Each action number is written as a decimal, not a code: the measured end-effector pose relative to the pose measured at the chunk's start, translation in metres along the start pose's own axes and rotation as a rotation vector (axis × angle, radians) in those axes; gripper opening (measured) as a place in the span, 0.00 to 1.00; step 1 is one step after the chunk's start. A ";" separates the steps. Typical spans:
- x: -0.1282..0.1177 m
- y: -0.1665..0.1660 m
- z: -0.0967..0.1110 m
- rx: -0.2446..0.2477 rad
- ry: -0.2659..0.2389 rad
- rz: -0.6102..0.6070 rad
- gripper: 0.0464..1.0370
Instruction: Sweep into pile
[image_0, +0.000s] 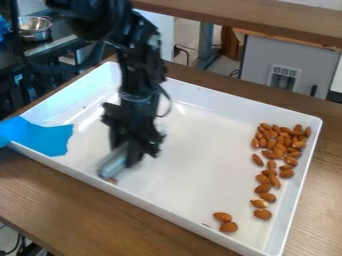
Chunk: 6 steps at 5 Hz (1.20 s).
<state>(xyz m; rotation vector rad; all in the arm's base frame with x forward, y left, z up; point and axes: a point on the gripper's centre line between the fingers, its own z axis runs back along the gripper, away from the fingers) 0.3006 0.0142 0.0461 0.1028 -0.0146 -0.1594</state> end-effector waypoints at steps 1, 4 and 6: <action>0.004 -0.017 0.002 -0.028 -0.013 0.030 0.34; -0.009 -0.070 0.008 -0.129 0.044 0.024 0.34; -0.007 -0.106 0.014 -0.211 0.041 0.080 0.34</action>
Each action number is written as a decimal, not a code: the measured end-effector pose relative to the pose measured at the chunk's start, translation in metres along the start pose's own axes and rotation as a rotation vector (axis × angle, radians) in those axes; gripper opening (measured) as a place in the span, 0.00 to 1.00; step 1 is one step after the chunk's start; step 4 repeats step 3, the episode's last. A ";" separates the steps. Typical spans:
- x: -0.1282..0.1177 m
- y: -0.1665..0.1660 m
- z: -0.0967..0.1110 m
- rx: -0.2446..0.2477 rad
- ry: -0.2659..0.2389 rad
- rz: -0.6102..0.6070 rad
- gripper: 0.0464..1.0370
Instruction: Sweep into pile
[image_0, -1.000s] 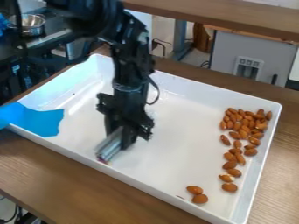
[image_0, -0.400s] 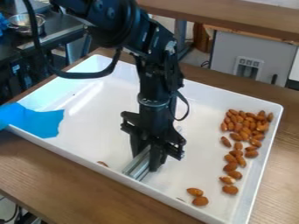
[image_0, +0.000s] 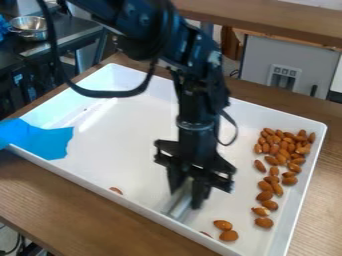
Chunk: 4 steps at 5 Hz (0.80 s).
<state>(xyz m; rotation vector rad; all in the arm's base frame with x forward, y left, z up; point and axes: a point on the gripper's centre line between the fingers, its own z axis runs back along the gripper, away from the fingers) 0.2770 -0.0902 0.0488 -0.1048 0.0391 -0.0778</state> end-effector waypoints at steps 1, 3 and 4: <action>0.002 -0.022 -0.002 -0.036 -0.005 0.036 0.34; 0.013 -0.051 -0.003 -0.102 -0.043 0.089 0.34; 0.013 -0.051 -0.003 -0.102 -0.043 0.089 0.34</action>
